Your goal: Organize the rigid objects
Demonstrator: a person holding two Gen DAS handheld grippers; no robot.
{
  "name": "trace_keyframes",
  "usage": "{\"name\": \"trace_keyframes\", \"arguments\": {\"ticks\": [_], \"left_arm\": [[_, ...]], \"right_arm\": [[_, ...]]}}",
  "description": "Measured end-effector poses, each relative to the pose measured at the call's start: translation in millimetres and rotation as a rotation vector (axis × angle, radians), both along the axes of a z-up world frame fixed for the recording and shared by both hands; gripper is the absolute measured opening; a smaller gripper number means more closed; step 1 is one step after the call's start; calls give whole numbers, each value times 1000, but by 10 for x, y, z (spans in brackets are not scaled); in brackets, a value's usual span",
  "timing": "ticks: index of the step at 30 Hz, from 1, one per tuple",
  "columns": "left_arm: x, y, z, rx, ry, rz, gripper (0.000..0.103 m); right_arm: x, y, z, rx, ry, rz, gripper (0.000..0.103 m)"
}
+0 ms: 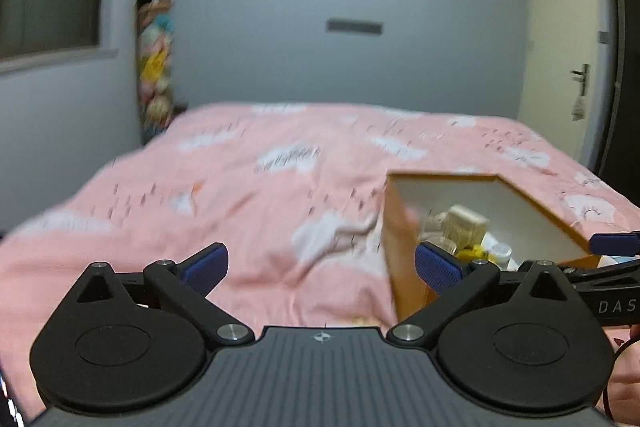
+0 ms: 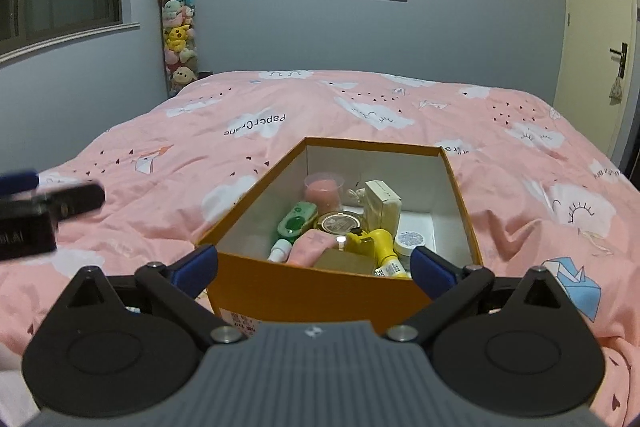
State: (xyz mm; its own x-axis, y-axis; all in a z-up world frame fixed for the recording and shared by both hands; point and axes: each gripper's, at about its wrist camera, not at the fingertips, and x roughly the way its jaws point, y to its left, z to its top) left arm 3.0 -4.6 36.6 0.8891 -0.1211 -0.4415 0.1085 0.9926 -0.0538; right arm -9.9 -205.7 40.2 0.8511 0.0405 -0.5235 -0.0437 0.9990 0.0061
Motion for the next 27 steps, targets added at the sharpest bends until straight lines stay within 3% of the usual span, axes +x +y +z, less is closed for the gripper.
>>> {"name": "trace_keyframes", "arguments": {"ticks": [4,10,16,27], "left_arm": [[-21,14,-132,7,57,49,103],[-28,109,-298,-34,158,66,103],[-41,41,-371,23,210,108,103],[-45,-112,-383,99,202,66,103]], "right_arm": [[-16,40,-105,-48,16,-34,100],[29,82,-281,-60,108,-35,100],[-58,116,-337,-65,95,-52,100],[-40,61,-355,-36,97,-54,100]]}}
